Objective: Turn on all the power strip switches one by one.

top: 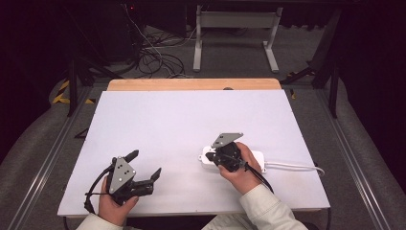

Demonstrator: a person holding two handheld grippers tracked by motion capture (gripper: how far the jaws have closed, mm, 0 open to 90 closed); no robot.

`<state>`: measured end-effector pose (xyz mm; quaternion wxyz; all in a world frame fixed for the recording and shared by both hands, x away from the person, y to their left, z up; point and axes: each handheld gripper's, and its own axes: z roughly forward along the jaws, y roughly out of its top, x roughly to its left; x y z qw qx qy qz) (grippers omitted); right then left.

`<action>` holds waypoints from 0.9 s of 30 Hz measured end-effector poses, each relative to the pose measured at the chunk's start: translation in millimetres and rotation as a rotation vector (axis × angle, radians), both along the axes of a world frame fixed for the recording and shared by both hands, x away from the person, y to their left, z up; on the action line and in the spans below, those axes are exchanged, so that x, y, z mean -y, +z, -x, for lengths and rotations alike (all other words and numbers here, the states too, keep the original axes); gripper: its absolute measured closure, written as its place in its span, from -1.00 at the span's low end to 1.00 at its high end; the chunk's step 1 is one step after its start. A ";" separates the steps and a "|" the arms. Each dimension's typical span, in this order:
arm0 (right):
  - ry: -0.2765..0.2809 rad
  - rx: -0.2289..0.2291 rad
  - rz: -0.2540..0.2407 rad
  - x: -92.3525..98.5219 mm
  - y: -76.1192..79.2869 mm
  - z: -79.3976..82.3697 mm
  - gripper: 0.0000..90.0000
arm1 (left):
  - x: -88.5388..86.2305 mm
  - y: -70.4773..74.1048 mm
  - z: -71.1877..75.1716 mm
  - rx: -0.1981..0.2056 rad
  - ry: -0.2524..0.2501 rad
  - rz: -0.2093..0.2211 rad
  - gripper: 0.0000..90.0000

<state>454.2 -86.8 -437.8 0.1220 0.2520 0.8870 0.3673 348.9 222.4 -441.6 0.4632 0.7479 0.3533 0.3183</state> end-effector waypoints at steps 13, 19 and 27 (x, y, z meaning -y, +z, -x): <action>-0.026 -0.030 0.029 -1.0 -5.2 -4.5 1.00 | 0.3 -0.1 0.2 -0.002 0.000 0.000 -0.74; -0.031 -0.044 0.044 -1.7 -8.0 -6.1 1.00 | 0.1 -0.1 0.1 -0.002 0.004 -0.001 -0.74; -0.039 -0.056 0.056 -2.4 -10.8 -7.1 1.00 | 0.2 -0.1 0.0 0.000 0.003 -0.001 -0.74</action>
